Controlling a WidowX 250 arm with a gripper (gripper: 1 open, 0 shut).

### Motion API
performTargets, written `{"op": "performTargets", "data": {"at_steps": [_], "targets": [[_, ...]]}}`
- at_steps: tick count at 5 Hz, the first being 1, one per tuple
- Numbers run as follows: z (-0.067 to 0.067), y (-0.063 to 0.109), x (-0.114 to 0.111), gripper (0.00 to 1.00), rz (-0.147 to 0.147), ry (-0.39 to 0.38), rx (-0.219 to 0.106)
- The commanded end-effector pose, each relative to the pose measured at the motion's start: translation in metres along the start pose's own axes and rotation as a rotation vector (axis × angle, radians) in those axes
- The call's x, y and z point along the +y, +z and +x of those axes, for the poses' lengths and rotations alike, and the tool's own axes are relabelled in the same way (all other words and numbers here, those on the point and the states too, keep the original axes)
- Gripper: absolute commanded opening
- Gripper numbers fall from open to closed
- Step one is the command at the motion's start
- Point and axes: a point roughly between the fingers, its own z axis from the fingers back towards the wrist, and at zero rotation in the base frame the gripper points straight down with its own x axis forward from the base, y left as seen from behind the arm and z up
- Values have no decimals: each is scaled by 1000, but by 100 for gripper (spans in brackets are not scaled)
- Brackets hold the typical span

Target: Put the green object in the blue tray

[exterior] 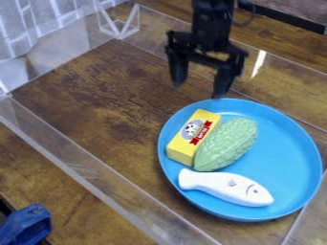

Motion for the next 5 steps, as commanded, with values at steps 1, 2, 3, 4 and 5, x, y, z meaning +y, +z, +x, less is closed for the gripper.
{"op": "performTargets", "data": {"at_steps": [1,2,3,4,5], "targets": [[12,28,-18,100,-16,-52,-73],[19,27,-6,0,4,42,-79],[19,40,7,100,33,140,-83],[16,60,22,100,65,234,-95],[14,64,32,100,56,200,-98]]}}
